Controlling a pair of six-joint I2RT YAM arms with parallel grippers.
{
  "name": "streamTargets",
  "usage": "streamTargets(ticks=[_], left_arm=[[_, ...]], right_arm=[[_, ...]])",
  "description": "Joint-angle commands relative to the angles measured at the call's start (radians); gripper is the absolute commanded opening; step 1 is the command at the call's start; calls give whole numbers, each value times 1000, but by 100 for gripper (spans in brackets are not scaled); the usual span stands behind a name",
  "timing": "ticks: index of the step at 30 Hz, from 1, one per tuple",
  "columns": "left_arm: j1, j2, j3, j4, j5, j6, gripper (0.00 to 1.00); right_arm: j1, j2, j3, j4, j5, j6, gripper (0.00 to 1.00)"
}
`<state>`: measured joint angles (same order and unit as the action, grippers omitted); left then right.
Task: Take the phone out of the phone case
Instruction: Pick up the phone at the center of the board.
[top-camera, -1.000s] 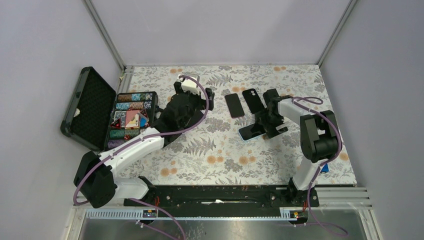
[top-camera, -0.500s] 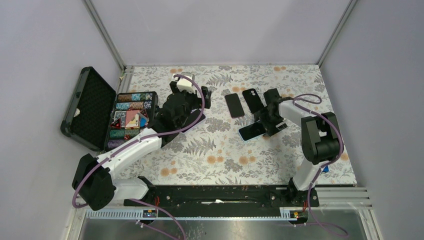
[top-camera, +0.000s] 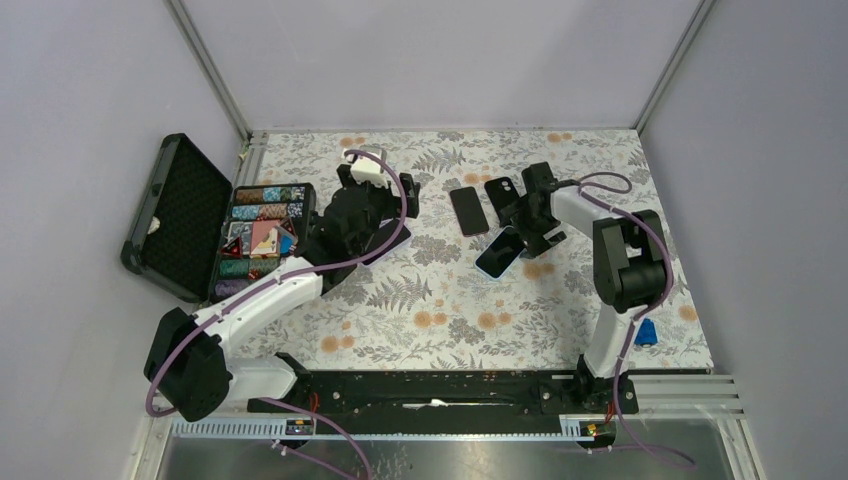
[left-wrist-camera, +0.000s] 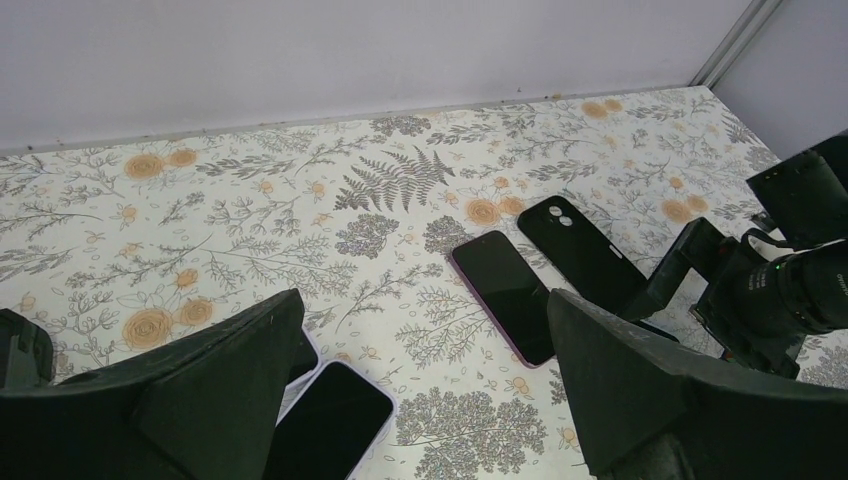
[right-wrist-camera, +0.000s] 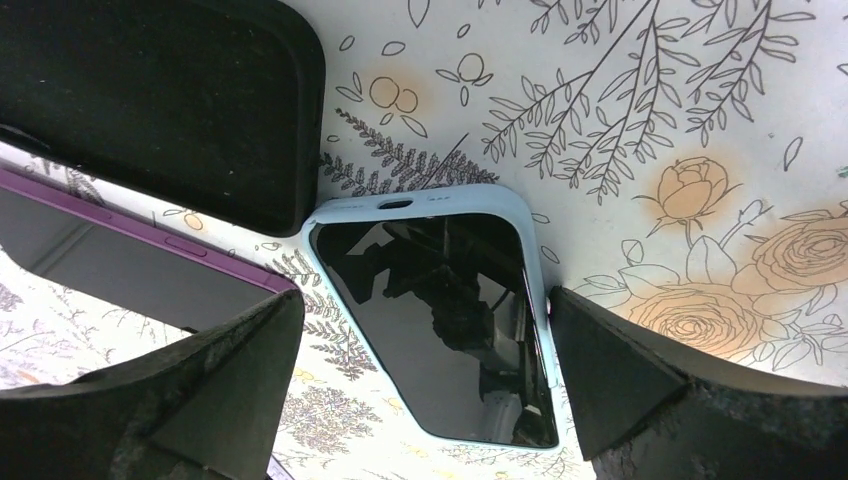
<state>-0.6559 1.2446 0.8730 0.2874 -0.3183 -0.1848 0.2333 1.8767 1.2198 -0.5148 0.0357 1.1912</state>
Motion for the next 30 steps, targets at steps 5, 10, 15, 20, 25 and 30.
streamTargets(ticks=[5,10,15,20,25,30], left_arm=[[17,-41,-9,60,10,-16,99],[21,-37,-11,64,14,-19,99],[27,-45,-20,64,13,-21,99],[33,-57,-36,74,16,-35,99],[35,-51,-39,70,37,-66,99],[36,-33,-43,51,107,-136,99]], right_arm=[[0,139,131,-229,21,-71,100],[8,229,227,-327,35,-156,100],[34,242,256,-358,89,-172,100],[49,233,247,-350,120,-178,83],[55,196,202,-265,127,-218,60],[57,114,94,-117,105,-275,44]])
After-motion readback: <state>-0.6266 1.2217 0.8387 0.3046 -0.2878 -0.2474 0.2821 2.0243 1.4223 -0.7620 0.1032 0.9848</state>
